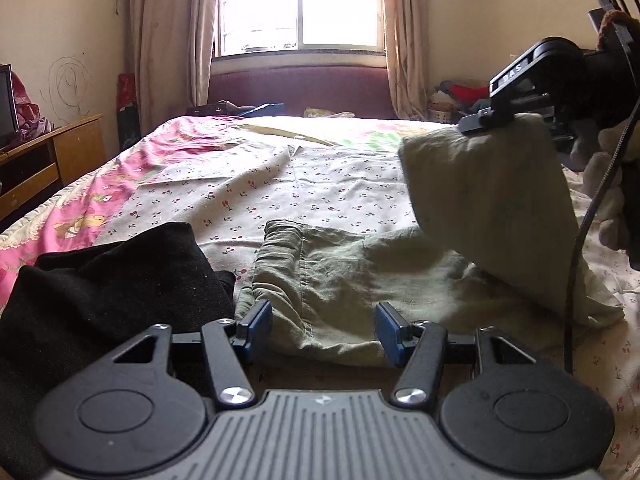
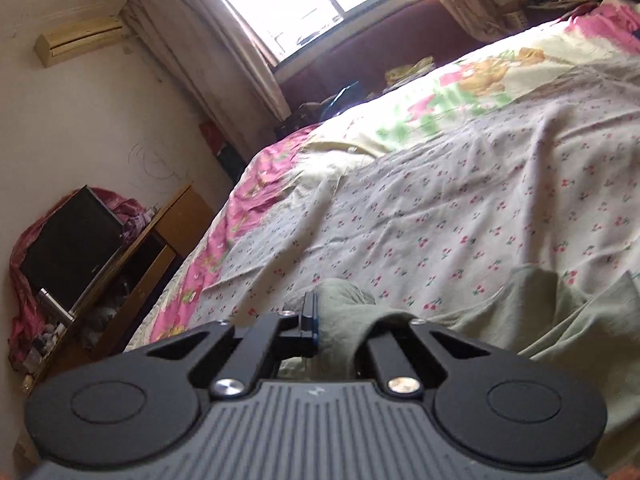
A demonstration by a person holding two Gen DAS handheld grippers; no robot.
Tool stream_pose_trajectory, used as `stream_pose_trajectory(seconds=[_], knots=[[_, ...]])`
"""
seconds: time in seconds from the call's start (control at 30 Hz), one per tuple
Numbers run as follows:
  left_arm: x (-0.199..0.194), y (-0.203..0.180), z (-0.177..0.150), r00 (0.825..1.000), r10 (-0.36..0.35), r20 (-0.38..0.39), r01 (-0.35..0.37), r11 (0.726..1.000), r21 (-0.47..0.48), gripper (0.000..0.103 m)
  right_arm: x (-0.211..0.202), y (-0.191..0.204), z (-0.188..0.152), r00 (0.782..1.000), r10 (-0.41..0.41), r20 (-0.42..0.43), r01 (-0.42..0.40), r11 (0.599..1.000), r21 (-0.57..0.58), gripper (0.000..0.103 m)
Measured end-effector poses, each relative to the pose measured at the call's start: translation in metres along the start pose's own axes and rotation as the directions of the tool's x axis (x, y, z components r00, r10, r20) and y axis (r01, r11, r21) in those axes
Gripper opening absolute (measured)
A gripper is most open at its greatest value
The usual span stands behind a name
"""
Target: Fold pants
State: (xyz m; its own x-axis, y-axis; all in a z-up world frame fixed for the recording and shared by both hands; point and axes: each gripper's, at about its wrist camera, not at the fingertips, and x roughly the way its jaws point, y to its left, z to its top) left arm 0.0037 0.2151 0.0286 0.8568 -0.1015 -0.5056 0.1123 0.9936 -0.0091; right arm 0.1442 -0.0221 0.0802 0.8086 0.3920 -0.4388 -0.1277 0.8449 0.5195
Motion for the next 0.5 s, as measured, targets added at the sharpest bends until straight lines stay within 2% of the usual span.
stream_pose_trajectory(seconds=[0.07, 0.13, 0.17, 0.23, 0.27, 0.3, 0.37, 0.43, 0.47, 0.5], knots=[[0.0, 0.0, 0.001, 1.0, -0.006, 0.01, 0.006, 1.0, -0.007, 0.069, -0.021, 0.009, 0.01, 0.987, -0.11, 0.118, 0.126, 0.983, -0.13, 0.003], [0.0, 0.0, 0.0, 1.0, -0.006, 0.009, 0.006, 1.0, -0.011, 0.069, -0.019, 0.03, 0.008, 0.979, -0.146, 0.142, 0.181, 0.941, -0.286, 0.003], [-0.001, 0.0, -0.001, 1.0, -0.003, 0.004, 0.003, 1.0, -0.01, 0.069, -0.01, 0.046, -0.001, 0.981, -0.143, 0.129, 0.182, 0.904, -0.386, 0.003], [-0.003, 0.001, -0.006, 1.0, 0.017, -0.01, -0.017, 1.0, 0.0, 0.07, 0.019, 0.079, -0.03, 0.99, -0.137, 0.04, 0.134, 0.789, -0.6, 0.004], [-0.005, 0.002, -0.008, 0.999, 0.03, -0.018, -0.03, 1.0, 0.004, 0.069, 0.036, 0.096, -0.057, 0.992, -0.124, -0.008, 0.084, 0.713, -0.696, 0.004], [-0.007, 0.005, -0.011, 0.999, 0.046, -0.028, -0.046, 0.999, 0.002, 0.069, 0.05, 0.108, -0.083, 0.993, -0.108, -0.055, 0.028, 0.646, -0.763, 0.004], [-0.01, 0.011, -0.015, 0.997, 0.064, -0.047, -0.064, 0.998, -0.01, 0.069, 0.075, 0.122, -0.125, 0.978, -0.147, -0.151, -0.05, 0.532, -0.845, 0.004], [-0.011, 0.015, -0.02, 0.996, 0.067, -0.063, -0.069, 0.997, -0.026, 0.07, 0.082, 0.123, -0.147, 0.964, -0.151, -0.217, -0.113, 0.507, -0.854, 0.006], [-0.011, 0.017, -0.022, 0.995, 0.065, -0.07, -0.067, 0.997, -0.031, 0.07, 0.082, 0.122, -0.152, 0.958, -0.158, -0.237, -0.127, 0.508, -0.852, 0.008], [-0.009, 0.017, -0.023, 0.995, 0.06, -0.075, -0.062, 0.997, -0.034, 0.069, 0.078, 0.12, -0.153, 0.959, -0.16, -0.232, -0.118, 0.519, -0.847, 0.015]])
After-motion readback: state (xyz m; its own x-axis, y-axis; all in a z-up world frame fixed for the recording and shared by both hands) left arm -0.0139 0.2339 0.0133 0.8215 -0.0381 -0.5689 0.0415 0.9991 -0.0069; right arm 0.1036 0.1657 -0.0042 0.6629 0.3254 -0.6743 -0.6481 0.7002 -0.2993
